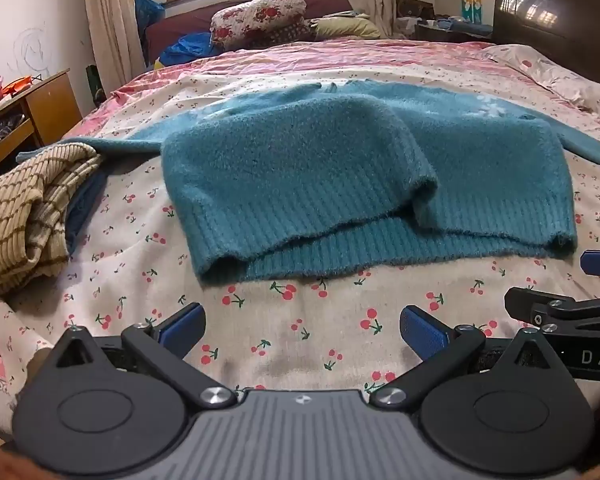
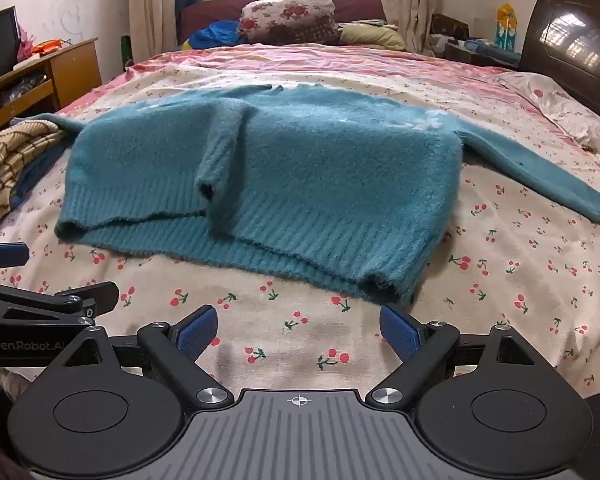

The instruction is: Fold small clothes

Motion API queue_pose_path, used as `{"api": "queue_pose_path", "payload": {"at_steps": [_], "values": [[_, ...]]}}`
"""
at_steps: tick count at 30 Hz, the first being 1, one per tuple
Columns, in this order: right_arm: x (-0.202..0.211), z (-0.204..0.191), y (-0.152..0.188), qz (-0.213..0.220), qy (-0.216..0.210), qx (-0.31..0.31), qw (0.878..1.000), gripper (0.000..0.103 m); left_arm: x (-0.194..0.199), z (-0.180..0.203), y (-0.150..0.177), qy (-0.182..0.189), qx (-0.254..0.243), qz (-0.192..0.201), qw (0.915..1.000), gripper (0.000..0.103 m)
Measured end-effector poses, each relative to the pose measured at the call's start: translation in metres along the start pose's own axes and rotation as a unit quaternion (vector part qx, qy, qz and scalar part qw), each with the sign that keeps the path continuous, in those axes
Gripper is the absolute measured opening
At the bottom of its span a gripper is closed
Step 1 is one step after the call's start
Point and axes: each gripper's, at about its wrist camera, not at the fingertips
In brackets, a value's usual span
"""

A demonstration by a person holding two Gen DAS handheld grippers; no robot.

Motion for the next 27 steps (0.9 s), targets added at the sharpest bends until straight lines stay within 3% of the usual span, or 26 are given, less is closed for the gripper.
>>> {"api": "queue_pose_path", "payload": {"at_steps": [11,27], "values": [[-0.002,-0.008,0.006,-0.003,-0.001,0.006,1.000,0.089,-0.007,-0.005,0.006,0.011,0.021,-0.026,0.9994,0.103],[-0.003,-0.002,0.004,-0.005,0.001,0.008,1.000,0.089,-0.007,-0.005,0.007,0.009,0.023,-0.032,0.9992,0.103]]}}
Point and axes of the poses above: each gripper's, at about its wrist camera, not at the fingertips, and x roughly against the way its jaws point, z to its right, y to its underside, and after that the axes turned 7 degrees about -x, right-handed
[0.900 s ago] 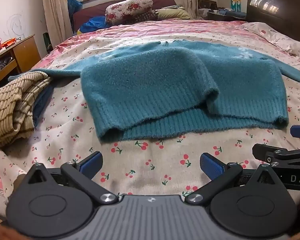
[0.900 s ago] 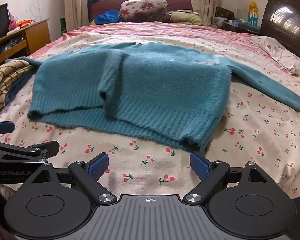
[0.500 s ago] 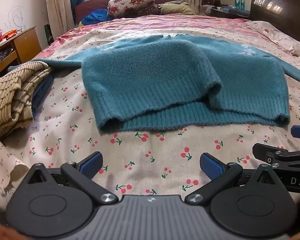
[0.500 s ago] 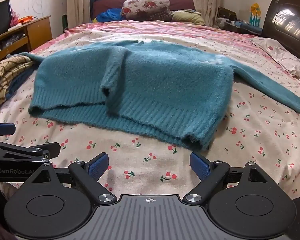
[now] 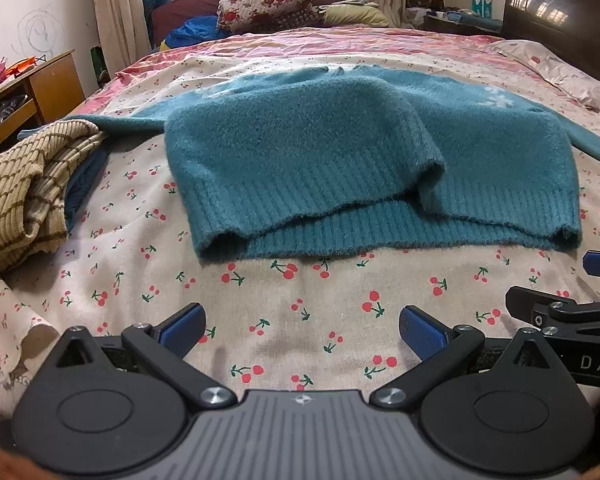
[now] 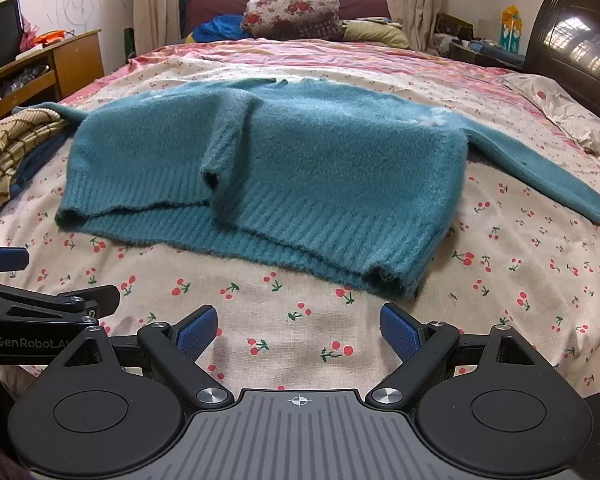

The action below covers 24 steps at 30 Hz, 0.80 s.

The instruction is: Fold small clothes

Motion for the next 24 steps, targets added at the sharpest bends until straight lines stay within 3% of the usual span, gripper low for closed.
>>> {"api": "queue_pose_path", "payload": {"at_steps": [24], "values": [[-0.0026,0.0014,0.0026,-0.006,0.001,0.002,1.000,0.090,-0.0018,0.0015,0.0020,0.000,0.001,-0.007,1.0000,0.103]]}}
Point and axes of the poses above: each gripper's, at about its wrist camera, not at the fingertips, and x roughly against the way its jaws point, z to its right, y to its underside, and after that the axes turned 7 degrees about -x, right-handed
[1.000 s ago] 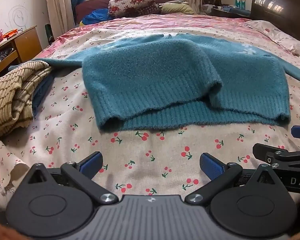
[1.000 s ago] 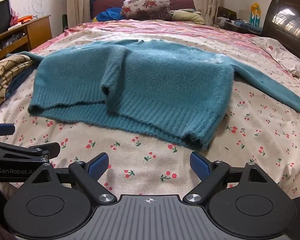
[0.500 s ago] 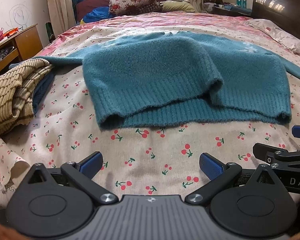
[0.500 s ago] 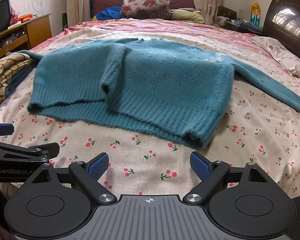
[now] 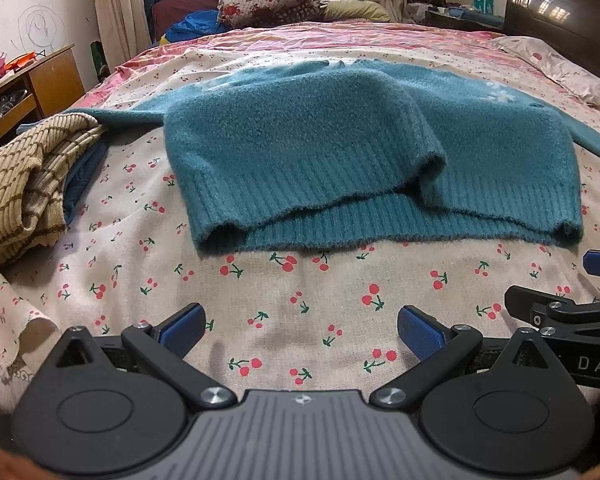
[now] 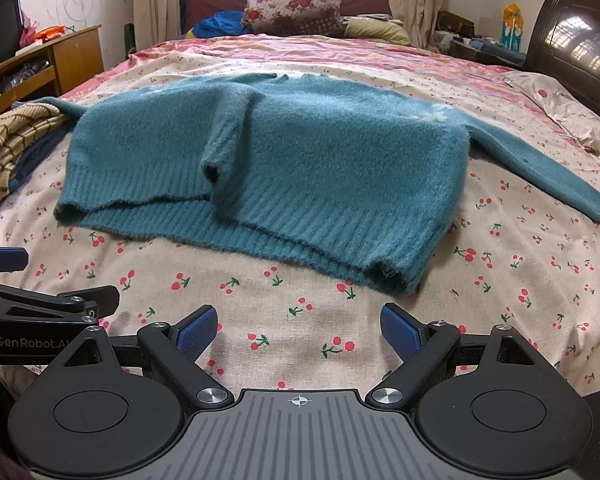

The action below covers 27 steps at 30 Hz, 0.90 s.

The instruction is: Fold small clothes

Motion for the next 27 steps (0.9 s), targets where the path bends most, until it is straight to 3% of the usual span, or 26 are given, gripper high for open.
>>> {"api": "queue_pose_path", "payload": {"at_steps": [27], "values": [[-0.0022,-0.0006,0.0013,-0.006,0.002,0.002,1.000,0.089,-0.0032,-0.0002,0.0022,0.004,0.005,-0.006,1.0000,0.103]]}}
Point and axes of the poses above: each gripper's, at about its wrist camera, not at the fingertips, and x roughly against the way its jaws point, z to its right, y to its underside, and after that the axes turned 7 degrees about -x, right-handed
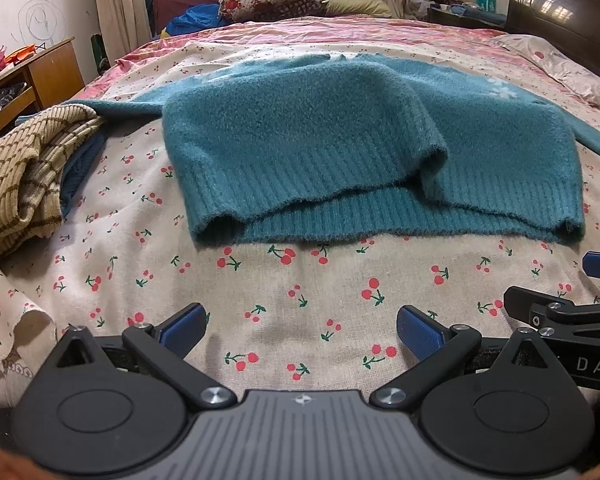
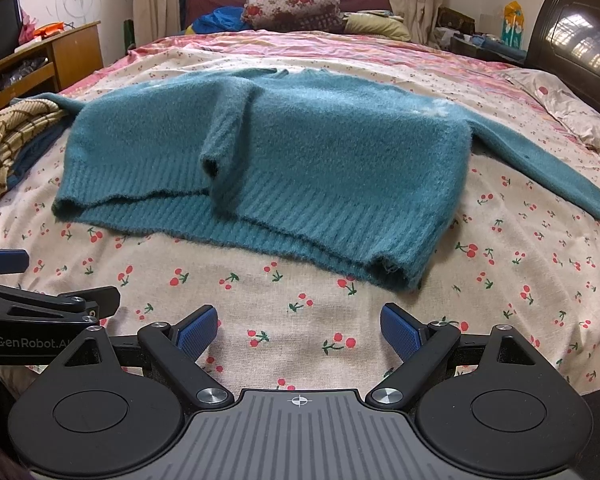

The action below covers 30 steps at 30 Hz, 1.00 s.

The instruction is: Fold small clothes

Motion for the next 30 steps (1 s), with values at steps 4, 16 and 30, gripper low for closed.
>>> {"api": "queue_pose_path", "payload": {"at_steps": [4,16,30], "values": [[-0.0006,-0.0001,0.0002,0.000,0.000,0.000,1.000,0.089,-0.0005,0.0003,0.0011,-0.001,0.000,-0.001,1.0000,0.103],[-0.0014,-0.0001,0.0011,-0.001,0.001,0.000,1.000,0.089,-0.0017,0.0005,0.0010,0.001,0.003,-0.004,1.0000,0.103],[-0.0012,0.0000,0.0012,-0.002,0.001,0.000,1.000,0.089,-0.0012,0.0006,0.0009,0.001,0.004,-0.004,1.0000,0.103]]}}
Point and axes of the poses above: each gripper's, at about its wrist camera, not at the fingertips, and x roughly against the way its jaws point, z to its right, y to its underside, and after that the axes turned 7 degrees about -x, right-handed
